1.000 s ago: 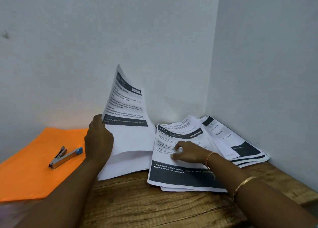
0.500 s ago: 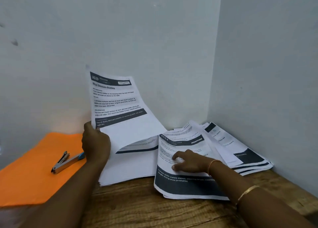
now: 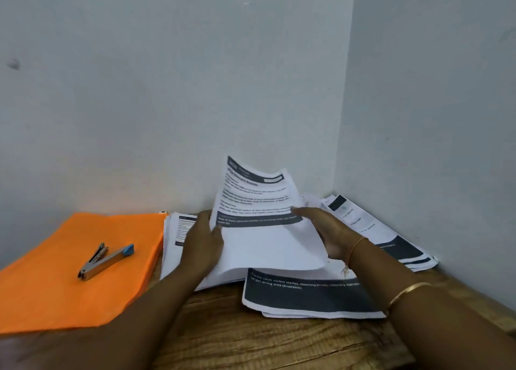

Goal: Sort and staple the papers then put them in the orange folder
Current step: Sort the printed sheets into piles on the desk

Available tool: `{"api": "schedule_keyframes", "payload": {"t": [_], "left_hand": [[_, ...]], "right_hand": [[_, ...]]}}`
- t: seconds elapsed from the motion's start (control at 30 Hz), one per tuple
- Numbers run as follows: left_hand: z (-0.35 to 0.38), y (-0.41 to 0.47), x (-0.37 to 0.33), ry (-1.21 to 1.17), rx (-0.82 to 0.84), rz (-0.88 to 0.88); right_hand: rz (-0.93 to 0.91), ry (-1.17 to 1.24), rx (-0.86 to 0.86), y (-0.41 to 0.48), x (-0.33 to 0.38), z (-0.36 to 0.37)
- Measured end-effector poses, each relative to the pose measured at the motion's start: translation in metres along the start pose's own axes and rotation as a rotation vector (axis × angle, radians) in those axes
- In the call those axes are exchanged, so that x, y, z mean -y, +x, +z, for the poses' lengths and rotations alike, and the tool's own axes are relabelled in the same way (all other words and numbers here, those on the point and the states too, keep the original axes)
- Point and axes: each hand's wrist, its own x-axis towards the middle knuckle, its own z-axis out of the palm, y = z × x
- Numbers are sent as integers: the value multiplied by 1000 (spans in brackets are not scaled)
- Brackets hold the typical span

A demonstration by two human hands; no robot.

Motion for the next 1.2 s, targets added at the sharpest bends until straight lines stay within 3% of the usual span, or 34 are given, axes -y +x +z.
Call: {"api": "schedule_keyframes", "payload": {"t": [0.13,0.27,0.43,0.53,0.97,1.2], "left_hand": [[8,-1,1,78,169,51],[7,4,14,302,142,18],[-9,13,35,792,169,-46],[-16,13,35,943,220,-92],[-32,30,52,889,150,-201],[-46,34,55,813,80,-187]], "right_hand": [[-12,-483,-239,-5,5,-6],[36,-587,-388,-6,-1,-28],[102,-805,-426,-18,-12,-42],[133,-940,-397,-20,-21,-46],[257,-1209,-320,-21,-24,-30],[46,-1445,-406,-24,-24,-5]]}}
